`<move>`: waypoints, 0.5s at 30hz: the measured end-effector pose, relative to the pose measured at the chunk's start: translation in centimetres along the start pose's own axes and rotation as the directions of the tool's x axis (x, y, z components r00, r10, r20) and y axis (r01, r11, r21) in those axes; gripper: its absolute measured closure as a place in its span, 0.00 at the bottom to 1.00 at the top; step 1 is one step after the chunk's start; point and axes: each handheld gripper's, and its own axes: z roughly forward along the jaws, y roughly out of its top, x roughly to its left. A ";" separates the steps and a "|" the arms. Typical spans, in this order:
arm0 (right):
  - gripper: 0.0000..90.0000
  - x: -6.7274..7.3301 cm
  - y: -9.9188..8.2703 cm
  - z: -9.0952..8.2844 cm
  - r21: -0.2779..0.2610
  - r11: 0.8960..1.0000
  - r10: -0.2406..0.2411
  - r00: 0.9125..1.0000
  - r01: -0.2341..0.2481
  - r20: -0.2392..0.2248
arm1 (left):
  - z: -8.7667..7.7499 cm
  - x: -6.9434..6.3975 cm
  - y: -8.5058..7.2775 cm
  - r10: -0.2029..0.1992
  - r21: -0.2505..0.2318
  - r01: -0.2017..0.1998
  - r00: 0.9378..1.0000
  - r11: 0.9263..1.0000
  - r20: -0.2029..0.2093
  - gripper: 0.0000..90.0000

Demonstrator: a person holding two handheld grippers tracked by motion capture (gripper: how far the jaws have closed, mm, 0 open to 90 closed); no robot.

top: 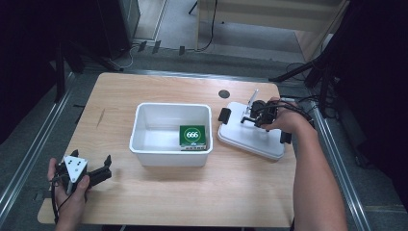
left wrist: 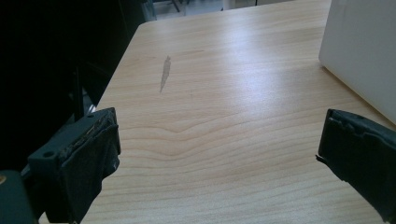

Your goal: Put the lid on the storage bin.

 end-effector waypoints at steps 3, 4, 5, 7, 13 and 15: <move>0.95 -0.1 -0.1 -0.7 -0.016 1.000 -0.016 1.000 0.016 0.005 | 0.0 0.0 0.0 0.000 0.000 0.000 1.000 1.000 0.000 0.00; 0.95 -0.1 -0.1 -1.0 -0.019 1.000 -0.016 1.000 0.016 0.007 | 0.0 0.0 0.0 0.001 0.000 -0.001 1.000 1.000 0.000 0.00; 0.95 -0.1 -0.2 -1.1 -0.020 1.000 -0.017 1.000 0.017 0.008 | 0.0 0.0 0.0 0.001 -0.001 -0.001 1.000 1.000 -0.001 0.00; 0.95 -0.1 -0.2 -1.6 -0.022 0.999 -0.025 1.000 0.026 0.014 | 0.0 0.0 0.0 0.000 -0.001 0.000 1.000 1.000 -0.002 0.00; 0.95 -0.3 -0.6 -2.8 -0.028 0.999 -0.034 0.999 0.035 0.025 | 0.0 0.0 0.0 0.000 -0.001 0.000 1.000 1.000 -0.003 0.00; 0.95 -0.3 -0.7 -3.2 -0.031 0.999 -0.032 0.999 0.033 0.017 | 0.0 0.0 0.0 0.000 0.000 0.000 1.000 1.000 -0.003 0.00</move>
